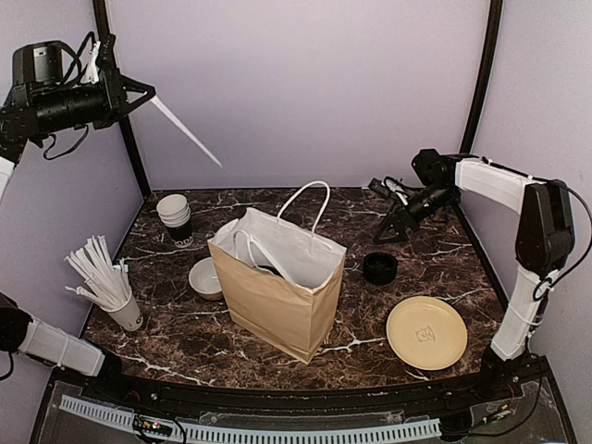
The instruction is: Pack the takeout coffee
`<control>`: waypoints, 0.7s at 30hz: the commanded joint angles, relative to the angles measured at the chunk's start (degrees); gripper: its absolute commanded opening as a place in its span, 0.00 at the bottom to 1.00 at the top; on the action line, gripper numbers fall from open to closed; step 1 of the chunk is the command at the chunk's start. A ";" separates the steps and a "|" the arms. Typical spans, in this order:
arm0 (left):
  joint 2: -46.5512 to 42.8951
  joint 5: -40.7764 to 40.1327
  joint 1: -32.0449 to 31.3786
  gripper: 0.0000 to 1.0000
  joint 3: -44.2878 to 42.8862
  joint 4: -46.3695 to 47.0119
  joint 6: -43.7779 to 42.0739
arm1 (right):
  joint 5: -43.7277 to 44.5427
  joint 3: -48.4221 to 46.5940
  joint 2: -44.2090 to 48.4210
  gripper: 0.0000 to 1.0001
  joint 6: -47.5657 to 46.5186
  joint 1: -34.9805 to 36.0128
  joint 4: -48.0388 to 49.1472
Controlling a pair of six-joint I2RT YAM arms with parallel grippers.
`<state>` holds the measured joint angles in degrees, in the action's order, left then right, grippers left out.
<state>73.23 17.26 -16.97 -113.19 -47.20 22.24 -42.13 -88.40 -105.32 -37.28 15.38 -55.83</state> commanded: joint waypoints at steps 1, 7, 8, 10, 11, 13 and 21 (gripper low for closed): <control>0.24 20.74 0.19 0.00 1.22 17.00 7.05 | 0.92 -0.37 2.33 0.99 0.01 0.49 -0.48; 0.61 28.47 -0.61 0.00 4.04 19.57 14.48 | 1.59 -0.54 2.69 0.98 0.19 0.45 -0.59; 0.65 29.03 -0.87 0.00 4.56 19.37 15.00 | 1.67 -0.62 2.67 0.99 0.19 0.46 -0.55; 0.62 30.09 -1.85 0.00 6.10 18.23 15.21 | 1.99 -0.76 2.73 0.99 0.19 0.44 -0.64; 0.58 30.35 -2.63 0.00 6.79 17.08 15.03 | 2.04 -0.87 2.65 0.99 0.26 0.44 -0.74; 0.22 30.53 -3.78 0.00 7.94 15.63 14.32 | 2.05 -0.98 2.58 0.99 0.27 0.45 -0.94; 0.86 33.23 -9.25 0.00 14.49 13.49 13.66 | 2.12 0.04 2.88 0.99 0.11 0.44 -0.55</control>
<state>73.93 47.29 -23.49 -102.06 -33.15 36.01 -40.10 -88.40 -104.53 -37.23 15.49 -55.96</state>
